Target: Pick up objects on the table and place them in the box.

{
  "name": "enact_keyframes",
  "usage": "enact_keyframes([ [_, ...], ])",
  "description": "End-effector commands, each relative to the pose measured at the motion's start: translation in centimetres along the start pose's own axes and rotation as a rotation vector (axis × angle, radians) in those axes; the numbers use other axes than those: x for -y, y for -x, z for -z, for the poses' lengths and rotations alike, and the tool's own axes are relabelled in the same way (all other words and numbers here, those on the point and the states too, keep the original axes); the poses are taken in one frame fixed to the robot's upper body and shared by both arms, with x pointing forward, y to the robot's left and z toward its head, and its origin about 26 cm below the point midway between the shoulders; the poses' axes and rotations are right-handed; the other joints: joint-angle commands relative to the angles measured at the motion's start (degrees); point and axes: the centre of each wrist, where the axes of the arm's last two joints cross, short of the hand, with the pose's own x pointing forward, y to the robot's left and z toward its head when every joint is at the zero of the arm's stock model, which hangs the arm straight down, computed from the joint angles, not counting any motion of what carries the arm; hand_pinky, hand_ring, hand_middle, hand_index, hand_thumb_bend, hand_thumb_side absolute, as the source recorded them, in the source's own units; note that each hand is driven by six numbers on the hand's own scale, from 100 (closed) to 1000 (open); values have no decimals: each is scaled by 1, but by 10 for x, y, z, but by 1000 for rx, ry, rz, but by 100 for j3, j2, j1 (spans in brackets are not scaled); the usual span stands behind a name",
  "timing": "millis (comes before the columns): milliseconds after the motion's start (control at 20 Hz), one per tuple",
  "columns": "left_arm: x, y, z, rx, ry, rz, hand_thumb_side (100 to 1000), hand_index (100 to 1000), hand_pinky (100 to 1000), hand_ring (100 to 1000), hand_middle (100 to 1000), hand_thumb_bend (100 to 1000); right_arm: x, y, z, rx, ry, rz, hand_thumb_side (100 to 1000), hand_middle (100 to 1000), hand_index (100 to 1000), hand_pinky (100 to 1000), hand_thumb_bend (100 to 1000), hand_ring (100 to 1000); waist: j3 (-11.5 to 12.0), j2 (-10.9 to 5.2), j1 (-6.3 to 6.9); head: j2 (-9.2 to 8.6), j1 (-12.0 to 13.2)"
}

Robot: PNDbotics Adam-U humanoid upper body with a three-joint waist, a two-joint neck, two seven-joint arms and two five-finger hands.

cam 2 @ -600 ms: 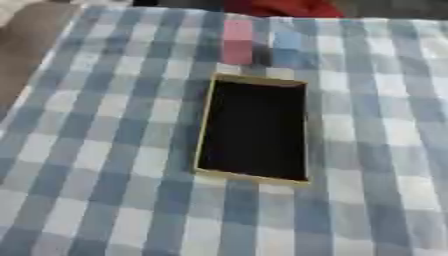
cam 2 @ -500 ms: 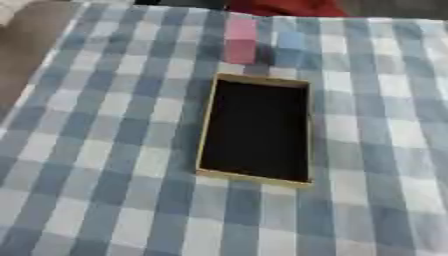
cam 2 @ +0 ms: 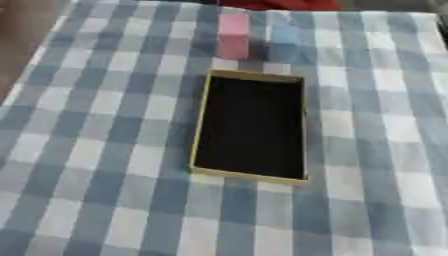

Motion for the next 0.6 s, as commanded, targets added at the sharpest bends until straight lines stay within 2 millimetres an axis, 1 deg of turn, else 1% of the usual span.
enact_keyframes([
  [50,-3,0,4,14,-17,-8,444,698,659,646,533,100,-2,8,7,5,-58,-56,872,873,930,907,284,893,3,-89,23,-71,-89],
  [250,-3,0,4,9,-12,-7,431,697,659,646,532,100,-21,9,10,40,-175,-99,834,871,921,914,325,898,9,-93,39,-93,-119],
  [300,-3,0,4,8,-11,-7,427,696,660,646,532,100,-25,9,10,53,-202,-106,837,872,923,916,352,900,12,-96,42,-102,-130],
  [350,-3,0,4,7,-9,-6,413,696,660,646,532,100,-27,9,10,67,-227,-113,842,879,926,920,424,906,15,-100,43,-109,-145],
  [400,-2,-1,4,6,-7,-6,406,696,660,646,532,100,-30,9,10,80,-253,-121,826,884,928,923,466,910,18,-105,45,-116,-159],
  [450,-2,-1,3,5,-6,-6,403,695,660,646,532,100,-33,8,10,95,-279,-127,811,884,929,924,470,911,22,-109,46,-123,-167],
  [600,-2,-1,3,2,-2,-6,405,695,661,646,533,100,-37,6,11,141,-342,-142,807,890,933,926,456,915,33,-121,47,-133,-171],
])
